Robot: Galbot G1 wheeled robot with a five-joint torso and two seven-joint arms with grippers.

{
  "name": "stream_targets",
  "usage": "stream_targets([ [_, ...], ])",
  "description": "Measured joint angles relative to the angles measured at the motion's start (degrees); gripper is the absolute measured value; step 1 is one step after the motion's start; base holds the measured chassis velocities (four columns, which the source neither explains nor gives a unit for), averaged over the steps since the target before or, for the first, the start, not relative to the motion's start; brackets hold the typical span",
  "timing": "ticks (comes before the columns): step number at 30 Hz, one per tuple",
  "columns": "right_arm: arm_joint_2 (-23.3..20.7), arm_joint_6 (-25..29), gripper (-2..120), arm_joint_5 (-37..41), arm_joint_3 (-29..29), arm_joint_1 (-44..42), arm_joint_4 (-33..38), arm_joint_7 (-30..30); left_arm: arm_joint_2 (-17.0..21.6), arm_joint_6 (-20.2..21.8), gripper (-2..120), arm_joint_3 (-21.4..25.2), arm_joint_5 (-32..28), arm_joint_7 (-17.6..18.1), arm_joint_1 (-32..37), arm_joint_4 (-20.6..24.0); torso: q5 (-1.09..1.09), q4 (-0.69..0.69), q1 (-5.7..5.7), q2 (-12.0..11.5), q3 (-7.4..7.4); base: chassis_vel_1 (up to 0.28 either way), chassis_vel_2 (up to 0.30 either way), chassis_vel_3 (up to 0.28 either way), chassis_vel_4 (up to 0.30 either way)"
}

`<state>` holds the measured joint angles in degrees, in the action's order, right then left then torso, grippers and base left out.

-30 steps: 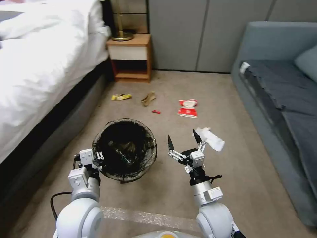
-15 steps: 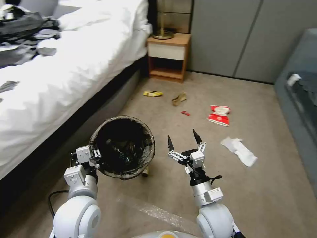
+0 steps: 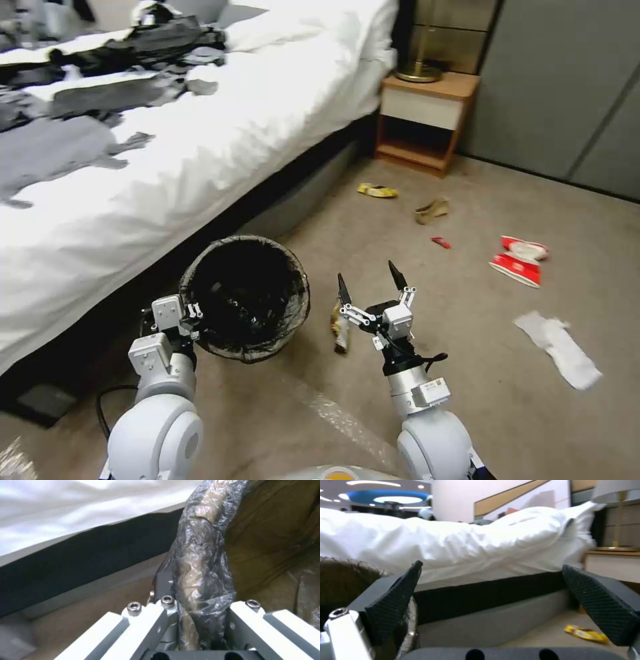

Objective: Pick up the trash bin, then pick up the garbage from the floor and place it into the trash bin.

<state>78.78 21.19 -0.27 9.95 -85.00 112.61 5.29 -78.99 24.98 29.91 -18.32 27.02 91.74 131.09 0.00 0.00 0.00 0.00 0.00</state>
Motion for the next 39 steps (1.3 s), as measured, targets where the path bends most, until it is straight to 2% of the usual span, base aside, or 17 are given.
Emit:
stream_targets([
  [12,0.1,-0.1,100,0.6,0.3,0.9,-1.0,0.3,-0.2,-1.1,0,-0.3,1.2,-0.3,0.0,-0.5,0.0,0.0,0.0,0.0,0.0,0.089,0.089,0.078,0.082],
  [16,0.0,-1.9,100,1.6,0.5,2.5,-2.2,1.7,-0.3,-1.2,0,-0.4,1.3,-0.4,0.1,-0.6,0.0,-0.03,0.0,0.0,0.0,0.0,0.0,0.0,0.0],
  [19,-0.1,-5.6,100,3.4,0.4,6.2,-5.1,4.3,-0.4,-1.3,0,-0.3,1.5,-0.4,0.7,-0.6,0.0,-0.01,0.0,0.0,0.0,0.0,0.0,0.0,0.0],
  [27,-0.3,-12.3,100,6.0,0.0,13.5,-11.1,6.9,-0.9,-1.6,0,-0.3,2.2,-0.5,1.4,-0.6,0.0,0.0,0.0,0.0,0.0,0.0,0.0,0.0,0.0],
  [29,-0.3,-15.1,100,6.9,0.0,17.6,-15.4,8.1,-1.3,-1.8,0,-0.3,2.5,-0.5,1.5,-0.9,0.0,0.0,0.0,0.0,0.0,0.0,0.0,0.0,0.0],
  [33,-0.2,-16.6,100,8.1,0.0,18.8,-17.0,8.8,-1.4,-1.8,0,-0.3,2.7,-0.5,1.5,-1.3,0.01,0.0,0.0,0.0,0.0,0.0,0.0,0.0,0.0],
  [39,0.5,-24.8,100,13.2,-0.9,26.7,-30.4,10.5,-2.0,-2.1,0,-1.1,3.7,-0.6,1.2,-2.4,0.0,-0.01,0.0,0.0,0.0,0.0,0.0,0.0,0.0],
])
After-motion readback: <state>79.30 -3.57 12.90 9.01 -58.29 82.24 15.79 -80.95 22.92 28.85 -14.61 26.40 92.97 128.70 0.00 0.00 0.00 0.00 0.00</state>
